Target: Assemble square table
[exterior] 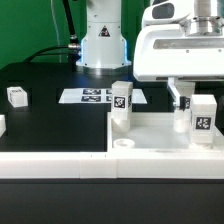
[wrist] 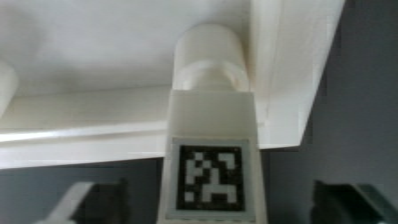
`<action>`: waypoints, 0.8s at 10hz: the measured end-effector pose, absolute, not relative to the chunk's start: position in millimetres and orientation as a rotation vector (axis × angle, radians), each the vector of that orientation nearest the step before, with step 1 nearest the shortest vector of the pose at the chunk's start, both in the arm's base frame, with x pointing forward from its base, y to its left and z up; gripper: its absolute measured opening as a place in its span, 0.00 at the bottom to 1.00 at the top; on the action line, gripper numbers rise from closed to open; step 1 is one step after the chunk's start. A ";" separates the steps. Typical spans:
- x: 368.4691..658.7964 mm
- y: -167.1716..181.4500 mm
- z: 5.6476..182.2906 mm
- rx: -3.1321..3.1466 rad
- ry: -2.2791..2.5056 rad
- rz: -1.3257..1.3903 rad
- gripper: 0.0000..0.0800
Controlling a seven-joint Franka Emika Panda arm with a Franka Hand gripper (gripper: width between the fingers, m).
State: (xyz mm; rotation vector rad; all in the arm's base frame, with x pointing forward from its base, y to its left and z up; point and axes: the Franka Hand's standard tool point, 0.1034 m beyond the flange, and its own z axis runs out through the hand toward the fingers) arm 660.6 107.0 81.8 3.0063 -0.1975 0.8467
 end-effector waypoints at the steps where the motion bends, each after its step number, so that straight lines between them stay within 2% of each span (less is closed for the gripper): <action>1: 660.6 107.0 81.8 3.006 -0.198 0.847 0.72; 2: 660.6 107.0 81.8 3.006 -0.198 0.847 0.79; 3: 660.6 107.0 81.8 3.006 -0.197 0.847 0.81; 8: 661.0 99.8 86.8 3.017 -0.155 0.781 0.81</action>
Offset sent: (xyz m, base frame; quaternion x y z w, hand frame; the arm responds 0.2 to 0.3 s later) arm 0.0000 0.0000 0.0000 0.0000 0.0000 0.0000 1.0000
